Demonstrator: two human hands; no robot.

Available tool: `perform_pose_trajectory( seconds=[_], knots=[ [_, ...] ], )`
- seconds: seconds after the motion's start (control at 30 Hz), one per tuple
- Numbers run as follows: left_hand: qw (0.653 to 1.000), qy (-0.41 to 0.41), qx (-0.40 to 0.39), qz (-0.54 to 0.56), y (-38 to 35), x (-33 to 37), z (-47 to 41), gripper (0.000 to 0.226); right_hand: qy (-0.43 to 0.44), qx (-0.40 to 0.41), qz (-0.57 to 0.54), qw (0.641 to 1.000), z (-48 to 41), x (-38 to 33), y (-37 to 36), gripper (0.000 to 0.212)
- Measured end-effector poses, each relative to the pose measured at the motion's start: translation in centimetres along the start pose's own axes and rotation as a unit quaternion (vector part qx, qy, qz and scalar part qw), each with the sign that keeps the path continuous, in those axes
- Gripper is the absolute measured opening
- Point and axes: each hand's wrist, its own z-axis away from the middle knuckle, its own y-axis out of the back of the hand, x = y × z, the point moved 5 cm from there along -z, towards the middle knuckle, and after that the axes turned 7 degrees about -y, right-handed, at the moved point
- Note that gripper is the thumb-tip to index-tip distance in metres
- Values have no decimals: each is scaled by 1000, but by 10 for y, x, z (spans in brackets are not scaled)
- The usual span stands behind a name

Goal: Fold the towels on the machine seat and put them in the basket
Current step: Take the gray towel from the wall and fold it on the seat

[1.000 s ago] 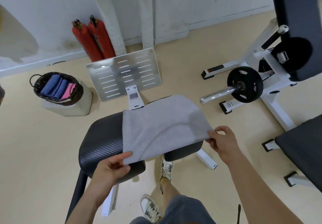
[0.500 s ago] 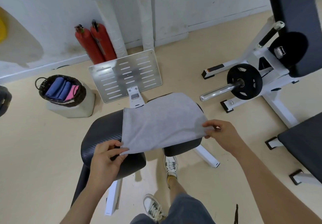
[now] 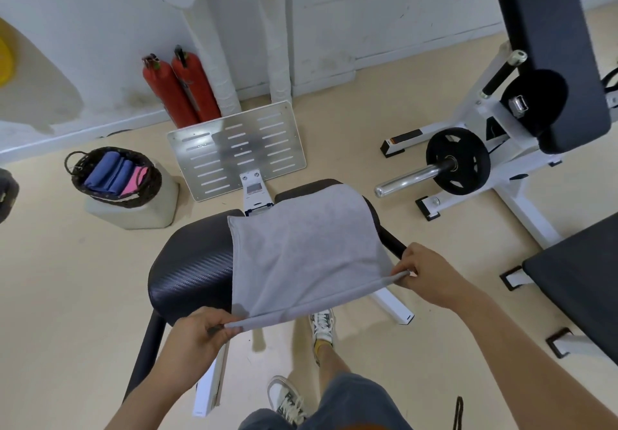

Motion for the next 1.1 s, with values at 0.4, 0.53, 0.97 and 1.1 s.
perform_pose_trajectory(
  seconds=[0.4,0.53,0.97,1.1],
  knots=[
    [963,33,171,208,54,29,-85,14,-81,127,-362,920,-67,-50,42,14],
    [975,61,179,120,60,19,-130,14,-84,153,-268,947,-112,-68,47,15],
    [981,-100,-165,34,-66,150,-281,39,-37,27,-163,986,-169,-71,39,10],
    [975,-50,-197,89,-76,145,-305,15,-56,-29,-147,987,-172,-64,44,10]
  ],
)
